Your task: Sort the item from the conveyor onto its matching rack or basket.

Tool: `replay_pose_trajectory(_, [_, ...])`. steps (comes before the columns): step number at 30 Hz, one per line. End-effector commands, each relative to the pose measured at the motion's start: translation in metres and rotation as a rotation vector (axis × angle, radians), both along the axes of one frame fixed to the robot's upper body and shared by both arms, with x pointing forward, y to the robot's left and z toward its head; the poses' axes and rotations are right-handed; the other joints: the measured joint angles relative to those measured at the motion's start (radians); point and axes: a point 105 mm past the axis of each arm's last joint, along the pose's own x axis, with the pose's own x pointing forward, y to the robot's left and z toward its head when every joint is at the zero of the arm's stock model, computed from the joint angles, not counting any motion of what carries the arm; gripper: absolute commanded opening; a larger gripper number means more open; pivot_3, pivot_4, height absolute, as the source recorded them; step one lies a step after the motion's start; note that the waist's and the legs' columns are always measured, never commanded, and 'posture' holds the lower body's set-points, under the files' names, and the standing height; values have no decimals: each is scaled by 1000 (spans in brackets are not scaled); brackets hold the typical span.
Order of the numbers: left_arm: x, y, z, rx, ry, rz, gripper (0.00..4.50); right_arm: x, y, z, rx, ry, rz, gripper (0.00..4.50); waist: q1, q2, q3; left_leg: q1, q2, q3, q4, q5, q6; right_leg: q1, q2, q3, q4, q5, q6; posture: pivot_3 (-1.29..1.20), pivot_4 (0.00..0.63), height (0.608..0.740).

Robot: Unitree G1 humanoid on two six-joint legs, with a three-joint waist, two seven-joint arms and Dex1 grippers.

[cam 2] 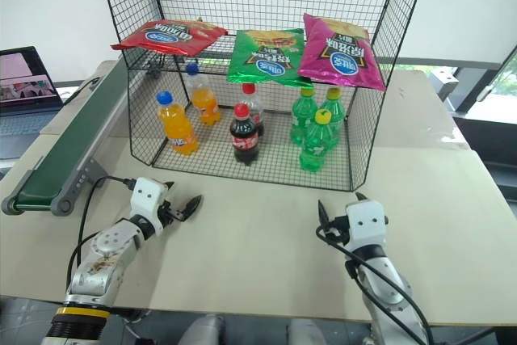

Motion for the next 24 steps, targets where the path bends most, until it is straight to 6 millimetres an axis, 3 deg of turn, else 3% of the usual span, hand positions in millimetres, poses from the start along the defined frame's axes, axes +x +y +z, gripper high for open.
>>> replay_pose_trajectory(1, [2, 5, 15, -15, -44, -2, 4468, -1, 0, 16, -5, -62, 6, 4500, 0, 0, 0, 0, 0, 0, 0, 0, 0, 0, 0, 0, 0, 0, 0, 0, 150, 740])
replay_pose_trajectory(15, [-5, 20, 25, -81, -60, 26, 4468, 1, 3, 18, -21, -61, 43, 4500, -1, 0, 0, 0, 0, 0, 0, 0, 0, 0, 0, 0, 0, 0, 0, 0, 150, 740])
replay_pose_trajectory(24, [-5, 19, 29, -87, -65, 11, 4468, 2, 4, 20, -25, -68, 49, 4500, 0, 0, 0, 0, 0, 0, 0, 0, 0, 0, 0, 0, 0, 0, 0, 0, 150, 740])
